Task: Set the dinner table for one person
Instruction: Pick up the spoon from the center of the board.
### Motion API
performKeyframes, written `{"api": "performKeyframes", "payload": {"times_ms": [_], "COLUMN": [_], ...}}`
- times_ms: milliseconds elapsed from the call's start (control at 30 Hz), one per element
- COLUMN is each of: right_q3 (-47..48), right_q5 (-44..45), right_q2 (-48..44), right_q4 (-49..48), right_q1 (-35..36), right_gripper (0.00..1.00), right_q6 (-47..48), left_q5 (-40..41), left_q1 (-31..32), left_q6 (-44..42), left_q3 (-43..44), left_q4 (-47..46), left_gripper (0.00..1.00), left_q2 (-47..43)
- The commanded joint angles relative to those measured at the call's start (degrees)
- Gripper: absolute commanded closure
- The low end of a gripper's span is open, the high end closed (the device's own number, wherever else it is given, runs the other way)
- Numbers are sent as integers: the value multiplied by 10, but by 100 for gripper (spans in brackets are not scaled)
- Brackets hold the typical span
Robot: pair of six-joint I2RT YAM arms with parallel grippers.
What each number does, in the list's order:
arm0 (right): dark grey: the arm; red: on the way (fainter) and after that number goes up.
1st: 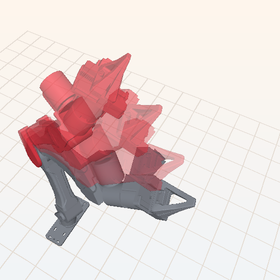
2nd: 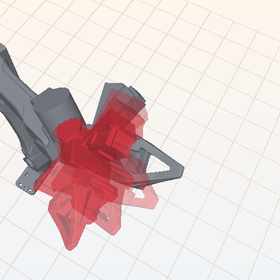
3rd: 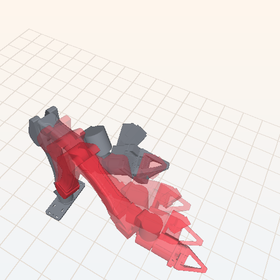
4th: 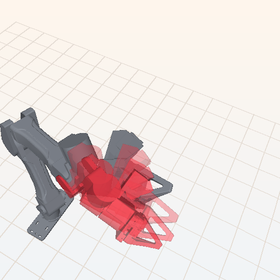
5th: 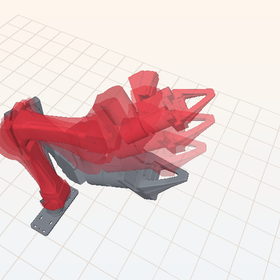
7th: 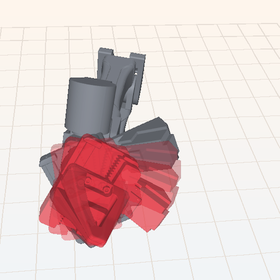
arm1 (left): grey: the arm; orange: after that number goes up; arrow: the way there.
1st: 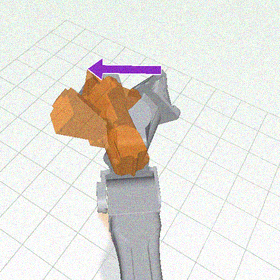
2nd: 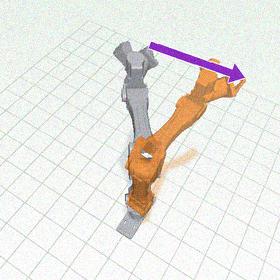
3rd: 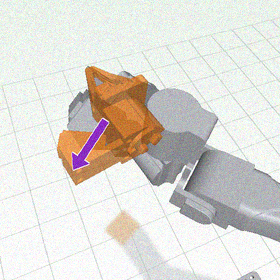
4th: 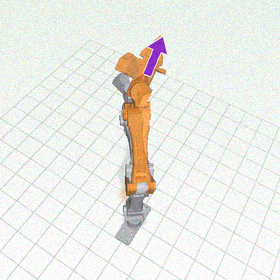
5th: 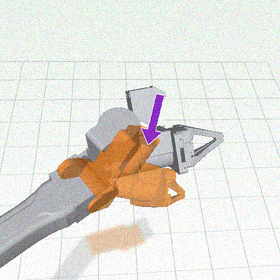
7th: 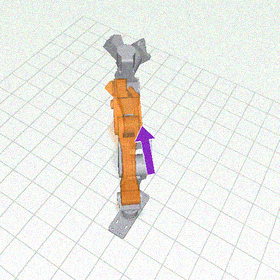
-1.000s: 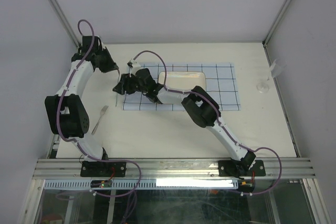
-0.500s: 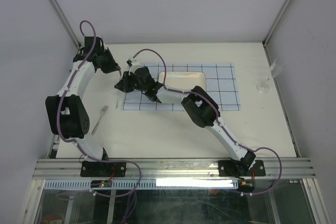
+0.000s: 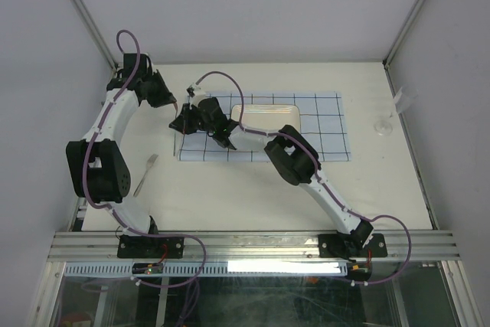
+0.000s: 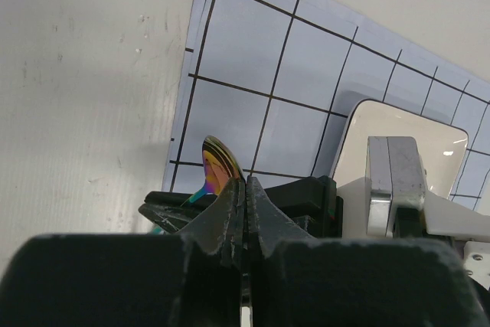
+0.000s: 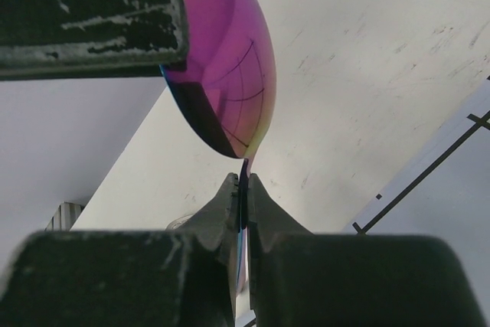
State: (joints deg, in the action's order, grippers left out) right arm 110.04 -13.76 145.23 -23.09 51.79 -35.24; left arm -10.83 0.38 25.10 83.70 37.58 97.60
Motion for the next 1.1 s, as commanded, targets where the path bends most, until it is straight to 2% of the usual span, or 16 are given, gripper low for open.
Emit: {"api": "performKeyframes", "payload": {"times_ms": [0,33,233,300,400,633,833,1067], "right_q3": [3,-1,-12,-11,-11,-15,-24,-27], "right_q5": [-7,-5,-2,-1,2,7,13,20], "right_q2": [-22,-25,-34,-36,-38,-47,-68,-107], "right_q4": [-31,-32,-30,-28,-24,-15,6,53], "right_q1": [8,8,8,8,8,8,8,8], "right_gripper": [100,100,100,100,100,100,100,100], "right_q6": [27,28,36,37,41,48,70,97], "left_q5": [-15,-16,-20,-21,-17,2,41,99], "left_q1": [3,3,4,4,6,7,6,6], "left_q6": [6,6,7,8,6,-1,-19,-39], "left_q3": [13,13,19,21,25,58,137,167], "left_q4": [-33,-33,-33,-33,-32,-16,23,41], "left_gripper": [100,99,74,62,54,47,37,33], "left_q2": [-27,-27,-22,-24,-28,-32,-43,-76]}}
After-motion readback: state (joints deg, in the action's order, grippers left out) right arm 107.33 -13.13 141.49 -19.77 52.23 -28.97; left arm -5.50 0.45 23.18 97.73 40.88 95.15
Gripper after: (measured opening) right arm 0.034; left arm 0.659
